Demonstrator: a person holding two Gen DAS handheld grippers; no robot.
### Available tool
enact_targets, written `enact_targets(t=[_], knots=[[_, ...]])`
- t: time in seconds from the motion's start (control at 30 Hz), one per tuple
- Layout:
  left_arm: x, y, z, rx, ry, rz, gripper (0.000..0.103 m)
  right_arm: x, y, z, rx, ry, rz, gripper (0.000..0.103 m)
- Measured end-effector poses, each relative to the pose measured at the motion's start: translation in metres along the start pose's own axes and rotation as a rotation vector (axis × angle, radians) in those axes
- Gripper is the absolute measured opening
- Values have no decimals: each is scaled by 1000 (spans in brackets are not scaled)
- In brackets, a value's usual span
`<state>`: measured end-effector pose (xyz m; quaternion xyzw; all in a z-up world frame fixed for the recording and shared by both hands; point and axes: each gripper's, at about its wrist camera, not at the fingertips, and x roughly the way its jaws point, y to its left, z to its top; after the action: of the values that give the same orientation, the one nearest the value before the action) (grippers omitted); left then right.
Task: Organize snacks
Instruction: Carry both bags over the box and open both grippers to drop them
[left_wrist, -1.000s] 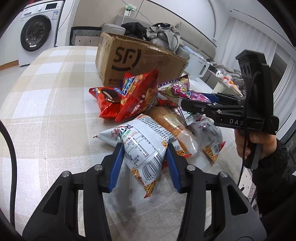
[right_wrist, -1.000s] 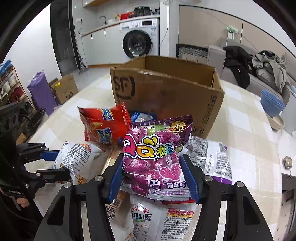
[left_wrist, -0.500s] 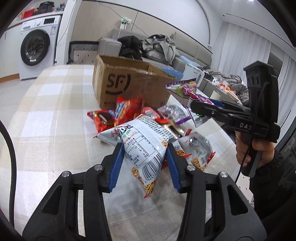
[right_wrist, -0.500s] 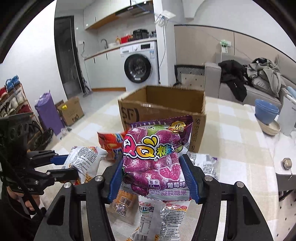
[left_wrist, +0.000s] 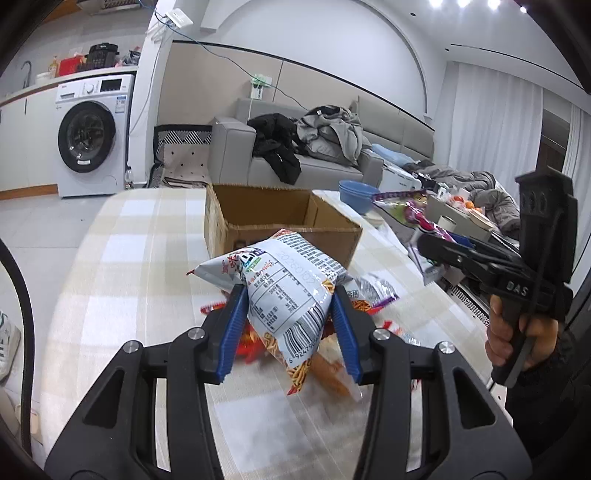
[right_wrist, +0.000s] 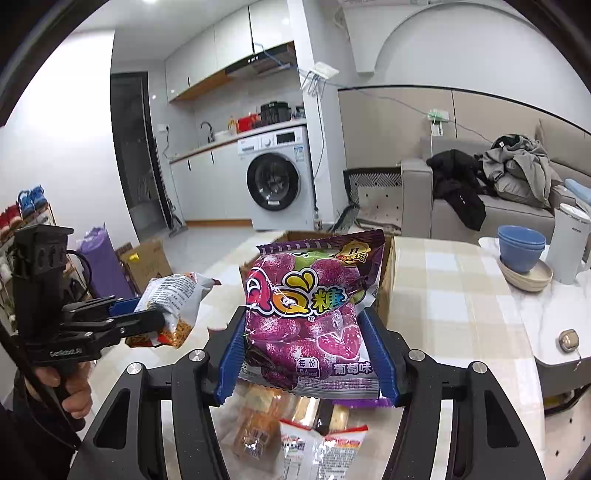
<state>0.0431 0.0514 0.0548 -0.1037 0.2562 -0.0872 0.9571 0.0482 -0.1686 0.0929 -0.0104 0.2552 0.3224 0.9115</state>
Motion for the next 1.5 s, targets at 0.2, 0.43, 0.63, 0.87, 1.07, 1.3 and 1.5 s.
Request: enact_targets(t=[0.2, 0.43, 0.63, 0.87, 1.07, 1.3, 1.5], knots=[[-4, -2, 25, -5, -26, 21, 43, -8, -6, 19, 39, -44, 29, 61], [0, -6, 54, -4, -38, 46, 43, -10, -12, 48, 57, -64, 39, 61], [10, -5, 78, -12, -42, 55, 43, 0, -19, 63, 60, -51, 38, 61], [40, 0, 103, -20, -33, 66, 43, 18, -25, 74, 63, -28, 37, 61], [63, 5, 125, -28, -31, 84, 43, 39, -30, 78, 58, -4, 39, 61], [103, 11, 150, -16, -11, 96, 43, 69, -41, 81, 67, 19, 29, 61], [144, 16, 161, -12, 22, 103, 43, 96, -52, 82, 76, 45, 13, 61]])
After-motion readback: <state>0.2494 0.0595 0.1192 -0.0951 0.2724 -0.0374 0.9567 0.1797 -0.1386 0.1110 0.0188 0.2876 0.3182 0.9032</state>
